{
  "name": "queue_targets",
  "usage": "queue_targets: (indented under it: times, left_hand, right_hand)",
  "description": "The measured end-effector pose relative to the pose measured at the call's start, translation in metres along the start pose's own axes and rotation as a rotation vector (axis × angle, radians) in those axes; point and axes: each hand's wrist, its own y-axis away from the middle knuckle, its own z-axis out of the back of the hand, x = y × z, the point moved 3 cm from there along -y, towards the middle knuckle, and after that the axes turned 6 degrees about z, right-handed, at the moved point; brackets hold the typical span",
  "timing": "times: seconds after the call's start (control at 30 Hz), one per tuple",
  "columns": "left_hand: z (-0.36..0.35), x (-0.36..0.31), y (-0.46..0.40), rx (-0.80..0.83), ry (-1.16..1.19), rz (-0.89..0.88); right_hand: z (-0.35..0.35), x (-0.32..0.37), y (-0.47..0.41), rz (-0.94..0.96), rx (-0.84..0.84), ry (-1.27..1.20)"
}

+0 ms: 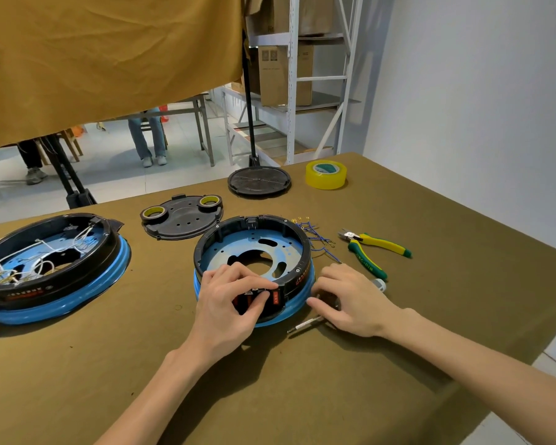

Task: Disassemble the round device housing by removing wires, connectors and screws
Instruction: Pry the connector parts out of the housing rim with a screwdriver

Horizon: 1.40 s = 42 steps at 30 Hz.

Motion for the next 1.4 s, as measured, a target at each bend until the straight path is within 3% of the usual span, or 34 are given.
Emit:
queue_targets:
  times: [0.23, 0.6, 0.77, 0.87, 0.97, 1.2, 1.4]
  left_hand:
    - [-0.004, -0.011, 0.002, -0.026, -0.065, 0.017]
    - [0.002, -0.004, 0.005, -0.024, -0.037, -0.008]
    - [-0.004, 0.000, 0.007, -0.026, -0.088, -0.034]
    - [-0.006, 0.002, 0.008, -0.041, -0.099, -0.032]
    - [-0.008, 0.003, 0.008, -0.044, -0.096, -0.049]
    - [-0.005, 0.004, 0.006, -0.025, -0.085, -0.061]
    - [-0.003, 0.007, 0.006, -0.016, -0.096, -0.072]
  right_hand:
    - [0.000, 0.043, -0.018, -0.125, -0.071, -0.061]
    - [0.000, 0.071, -0.040, -0.204, -0.030, 0.188]
    - [0.007, 0.080, -0.032, -0.224, -0.093, 0.064]
    - [0.019, 0.067, -0.023, -0.255, -0.197, 0.025]
    - [0.029, 0.026, -0.019, -0.418, -0.259, 0.063]
    - [0.013, -0.034, -0.032, -0.452, 0.012, 0.325]
    - [0.000, -0.049, -0.049, -0.516, 0.161, 0.208]
